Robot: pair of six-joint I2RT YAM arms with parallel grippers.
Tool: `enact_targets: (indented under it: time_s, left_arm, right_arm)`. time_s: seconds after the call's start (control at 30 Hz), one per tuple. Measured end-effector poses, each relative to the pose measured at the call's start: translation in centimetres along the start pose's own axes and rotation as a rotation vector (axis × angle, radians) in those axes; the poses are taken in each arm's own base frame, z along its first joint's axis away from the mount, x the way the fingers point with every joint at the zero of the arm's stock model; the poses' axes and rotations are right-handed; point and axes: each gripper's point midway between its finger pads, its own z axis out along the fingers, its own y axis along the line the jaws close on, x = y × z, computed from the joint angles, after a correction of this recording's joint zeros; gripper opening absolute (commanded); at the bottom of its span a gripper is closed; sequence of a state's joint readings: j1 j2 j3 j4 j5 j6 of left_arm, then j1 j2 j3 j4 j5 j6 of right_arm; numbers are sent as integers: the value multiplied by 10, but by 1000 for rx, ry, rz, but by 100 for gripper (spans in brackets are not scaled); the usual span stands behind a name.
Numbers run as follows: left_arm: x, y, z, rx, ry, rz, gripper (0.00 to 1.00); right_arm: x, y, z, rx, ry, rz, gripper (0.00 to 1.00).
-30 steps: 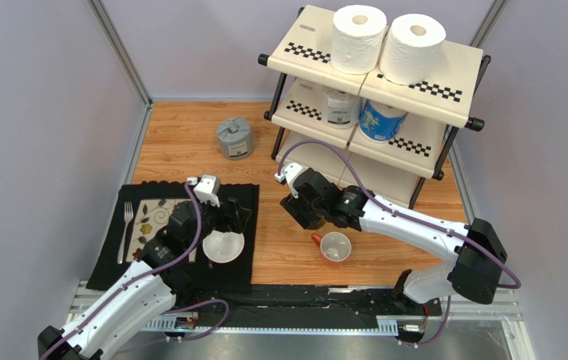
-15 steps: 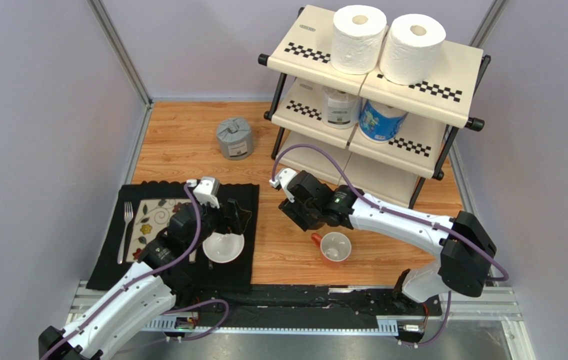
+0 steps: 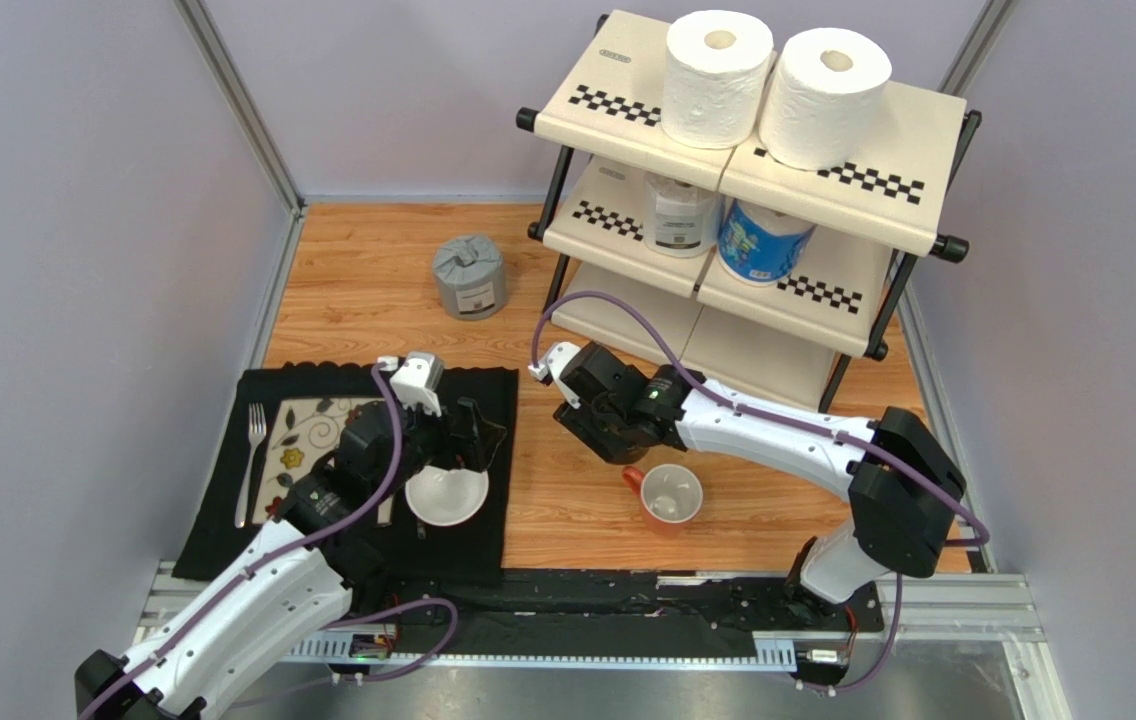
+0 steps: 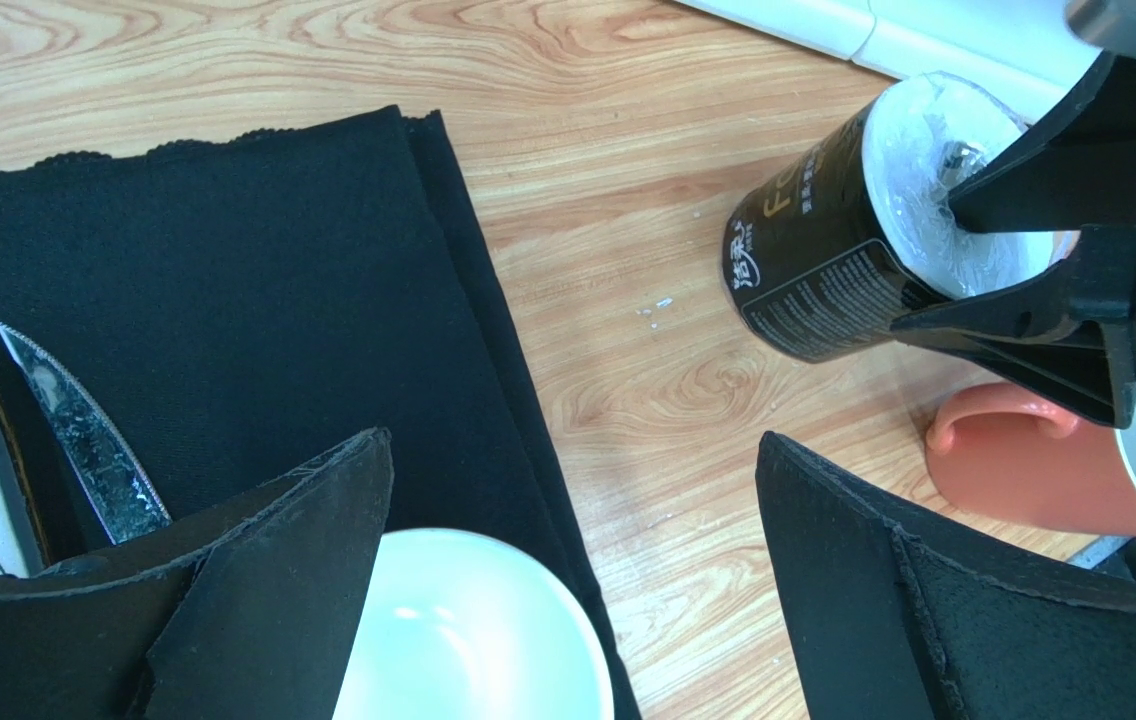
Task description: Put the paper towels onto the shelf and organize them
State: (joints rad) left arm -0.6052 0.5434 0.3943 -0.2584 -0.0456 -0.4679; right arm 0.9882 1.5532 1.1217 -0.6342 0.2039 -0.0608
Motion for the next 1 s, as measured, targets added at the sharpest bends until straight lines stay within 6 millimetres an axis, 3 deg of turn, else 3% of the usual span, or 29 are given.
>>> enact_targets:
  time_s: [0.17,0.27,0.3,0.37,0.63,1.0]
  left_arm:
    - [-1,0,-1,1,-2,1,99]
    - [-1,-1,-2,4,-6,0,99]
    - [-2,-1,-2,4,-8,1,99]
    - [-2,-1,-3,5,-11,0,99]
    - [-6,-1,-6,4,-31,-1,99]
    - [9,5,-5,-2,-15,-7,99]
  right_arm:
    - [5,-3,5,20,33,-7,44]
    - [6,-4,7,30,40,-4,31]
    - [6,-3,7,30,39,1,19]
    - [5,-3,6,34,38,6,9]
    - [14,-25,-3,130,94,24,10]
    - [8,-111,-17,331,90,200,10]
